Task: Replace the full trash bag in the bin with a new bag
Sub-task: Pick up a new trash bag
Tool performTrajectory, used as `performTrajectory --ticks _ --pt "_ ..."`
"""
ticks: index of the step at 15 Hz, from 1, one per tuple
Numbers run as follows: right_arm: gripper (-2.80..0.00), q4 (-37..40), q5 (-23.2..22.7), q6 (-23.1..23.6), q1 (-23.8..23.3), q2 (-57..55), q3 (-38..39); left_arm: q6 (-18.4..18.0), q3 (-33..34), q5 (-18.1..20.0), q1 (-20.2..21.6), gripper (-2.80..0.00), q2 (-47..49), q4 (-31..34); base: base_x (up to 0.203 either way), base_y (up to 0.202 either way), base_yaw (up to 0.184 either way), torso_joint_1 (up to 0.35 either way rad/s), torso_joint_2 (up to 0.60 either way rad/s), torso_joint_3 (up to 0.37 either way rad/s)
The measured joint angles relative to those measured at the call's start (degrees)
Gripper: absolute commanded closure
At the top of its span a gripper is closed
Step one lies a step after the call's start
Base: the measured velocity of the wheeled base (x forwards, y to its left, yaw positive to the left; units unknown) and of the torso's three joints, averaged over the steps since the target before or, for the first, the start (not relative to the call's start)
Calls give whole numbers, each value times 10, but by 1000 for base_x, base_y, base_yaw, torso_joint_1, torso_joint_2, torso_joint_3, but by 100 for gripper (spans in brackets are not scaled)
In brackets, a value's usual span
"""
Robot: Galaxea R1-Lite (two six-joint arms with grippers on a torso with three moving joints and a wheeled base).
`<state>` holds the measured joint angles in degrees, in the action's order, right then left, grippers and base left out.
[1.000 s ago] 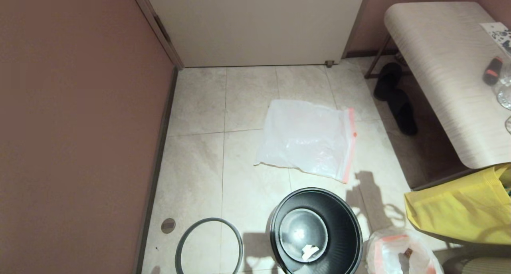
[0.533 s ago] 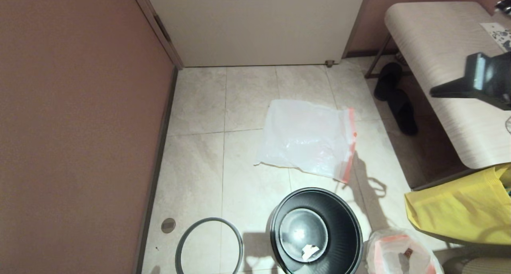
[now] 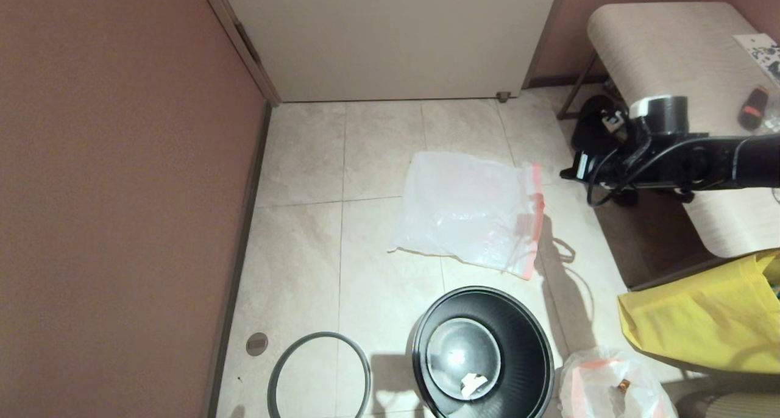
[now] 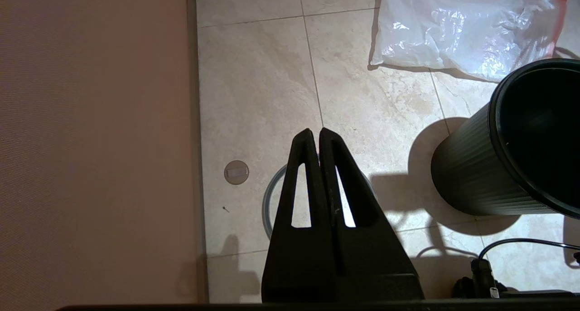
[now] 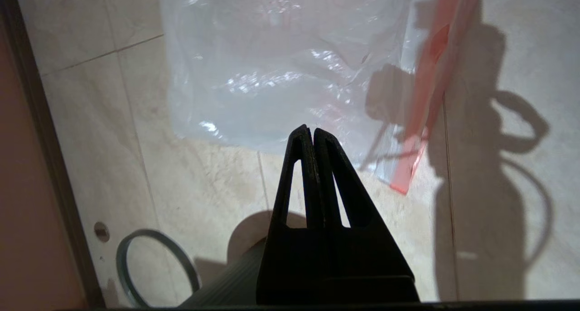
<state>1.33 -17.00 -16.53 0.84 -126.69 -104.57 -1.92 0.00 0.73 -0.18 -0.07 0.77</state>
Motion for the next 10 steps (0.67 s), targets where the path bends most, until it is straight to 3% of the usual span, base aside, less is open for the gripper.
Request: performTrajectory --ticks 3,5,6,10 --pt "0 -111 -63 -2 -21 -146 -64 0 0 0 0 0 0 0 0 0 0 0 0 0" --pt "0 -187 -112 27 -31 -216 -84 0 0 0 0 0 0 0 0 0 0 0 0 0" --pt "-280 -218 -126 51 -34 -244 -90 0 0 0 0 0 0 0 0 0 0 0 0 0" --pt "-280 -248 -134 160 -38 -297 -98 0 0 0 0 0 0 0 0 0 0 0 0 0"
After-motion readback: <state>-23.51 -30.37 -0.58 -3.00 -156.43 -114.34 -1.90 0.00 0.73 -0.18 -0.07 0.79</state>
